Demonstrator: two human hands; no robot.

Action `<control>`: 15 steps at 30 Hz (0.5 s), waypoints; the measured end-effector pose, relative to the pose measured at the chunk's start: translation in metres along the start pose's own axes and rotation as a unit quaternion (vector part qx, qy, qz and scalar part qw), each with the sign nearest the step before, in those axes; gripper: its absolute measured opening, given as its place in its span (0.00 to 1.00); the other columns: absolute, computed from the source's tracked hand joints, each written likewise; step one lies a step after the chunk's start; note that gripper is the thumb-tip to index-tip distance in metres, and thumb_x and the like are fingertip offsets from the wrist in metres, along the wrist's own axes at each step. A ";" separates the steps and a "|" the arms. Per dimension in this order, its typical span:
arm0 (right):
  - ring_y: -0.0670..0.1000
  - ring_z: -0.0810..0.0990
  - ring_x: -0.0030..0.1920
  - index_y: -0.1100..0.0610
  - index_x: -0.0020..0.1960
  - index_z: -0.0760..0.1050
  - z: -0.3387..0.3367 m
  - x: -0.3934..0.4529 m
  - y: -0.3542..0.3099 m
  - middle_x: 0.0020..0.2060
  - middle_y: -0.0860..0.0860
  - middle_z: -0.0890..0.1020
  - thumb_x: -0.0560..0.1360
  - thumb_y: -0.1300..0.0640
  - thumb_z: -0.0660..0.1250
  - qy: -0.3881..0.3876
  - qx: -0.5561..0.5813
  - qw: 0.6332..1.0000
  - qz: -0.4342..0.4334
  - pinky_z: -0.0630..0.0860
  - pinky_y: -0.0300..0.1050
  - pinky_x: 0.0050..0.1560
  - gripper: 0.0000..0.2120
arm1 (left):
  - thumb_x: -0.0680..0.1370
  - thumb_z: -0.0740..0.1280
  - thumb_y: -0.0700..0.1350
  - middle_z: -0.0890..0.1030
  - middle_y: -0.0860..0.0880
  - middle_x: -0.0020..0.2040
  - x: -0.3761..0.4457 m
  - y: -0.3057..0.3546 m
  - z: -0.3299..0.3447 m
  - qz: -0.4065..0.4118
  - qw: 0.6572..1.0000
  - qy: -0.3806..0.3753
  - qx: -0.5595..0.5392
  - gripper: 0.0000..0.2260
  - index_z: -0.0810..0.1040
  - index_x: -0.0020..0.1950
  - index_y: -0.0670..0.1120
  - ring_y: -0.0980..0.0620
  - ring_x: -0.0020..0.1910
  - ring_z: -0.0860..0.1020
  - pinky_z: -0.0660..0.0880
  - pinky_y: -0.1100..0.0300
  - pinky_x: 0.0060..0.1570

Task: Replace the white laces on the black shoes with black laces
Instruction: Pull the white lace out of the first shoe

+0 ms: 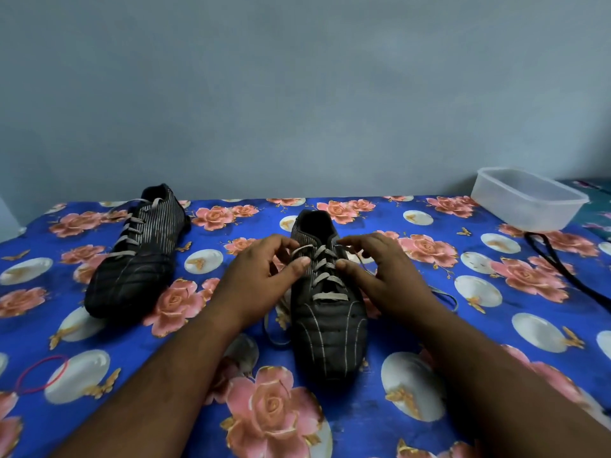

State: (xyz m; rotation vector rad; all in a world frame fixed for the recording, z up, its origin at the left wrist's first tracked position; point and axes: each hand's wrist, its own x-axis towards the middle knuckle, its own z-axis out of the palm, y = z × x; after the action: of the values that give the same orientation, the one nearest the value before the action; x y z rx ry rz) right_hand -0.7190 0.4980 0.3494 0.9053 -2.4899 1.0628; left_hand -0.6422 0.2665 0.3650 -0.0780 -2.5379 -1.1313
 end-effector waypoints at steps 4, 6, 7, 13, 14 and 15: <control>0.48 0.78 0.45 0.53 0.47 0.77 -0.002 0.003 0.008 0.41 0.45 0.80 0.80 0.48 0.68 -0.015 0.039 0.998 0.047 0.73 0.47 0.48 0.08 | 0.81 0.69 0.49 0.84 0.50 0.41 0.002 -0.003 0.004 -0.020 0.998 -0.010 -0.050 0.03 0.80 0.48 0.51 0.48 0.40 0.82 0.79 0.46 0.44; 0.47 0.77 0.37 0.55 0.45 0.76 -0.013 0.004 0.005 0.35 0.49 0.80 0.81 0.51 0.67 -0.010 0.110 0.991 0.076 0.73 0.45 0.42 0.10 | 0.82 0.67 0.49 0.84 0.49 0.41 0.003 0.000 0.001 -0.037 0.994 -0.008 -0.100 0.09 0.80 0.45 0.47 0.49 0.41 0.82 0.79 0.49 0.47; 0.48 0.76 0.34 0.57 0.44 0.76 -0.020 0.005 0.004 0.32 0.52 0.79 0.81 0.51 0.67 -0.002 0.148 0.984 0.096 0.73 0.45 0.39 0.11 | 0.83 0.66 0.48 0.83 0.48 0.39 0.004 0.002 -0.002 -0.055 0.988 0.001 -0.142 0.11 0.80 0.43 0.44 0.51 0.39 0.80 0.78 0.52 0.47; 0.49 0.64 0.28 0.62 0.40 0.76 -0.054 0.008 0.013 0.27 0.51 0.68 0.77 0.48 0.72 0.107 0.224 0.953 0.172 0.65 0.44 0.32 0.17 | 0.80 0.69 0.49 0.64 0.52 0.26 0.012 -0.003 -0.031 -0.178 0.920 0.099 -0.336 0.16 0.68 0.34 0.49 0.54 0.23 0.60 0.65 0.61 0.27; 0.48 0.65 0.29 0.62 0.40 0.76 -0.057 0.008 0.017 0.28 0.52 0.70 0.76 0.48 0.73 0.130 0.204 0.956 0.167 0.65 0.44 0.34 0.18 | 0.78 0.71 0.51 0.68 0.52 0.26 0.014 -0.011 -0.036 -0.163 0.939 0.134 -0.271 0.16 0.72 0.34 0.47 0.53 0.24 0.64 0.66 0.60 0.29; 0.48 0.67 0.30 0.61 0.40 0.76 -0.059 0.007 0.021 0.29 0.53 0.72 0.75 0.48 0.74 0.151 0.176 0.960 0.160 0.66 0.45 0.35 0.17 | 0.75 0.72 0.54 0.74 0.52 0.28 0.016 -0.018 -0.039 -0.141 0.961 0.161 -0.174 0.14 0.76 0.36 0.46 0.52 0.27 0.70 0.70 0.58 0.33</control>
State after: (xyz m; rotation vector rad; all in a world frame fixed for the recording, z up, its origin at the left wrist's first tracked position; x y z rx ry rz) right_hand -0.7366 0.5487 0.3818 0.3796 -2.2726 1.6505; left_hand -0.6487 0.2242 0.3812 0.3628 -2.0857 -1.5493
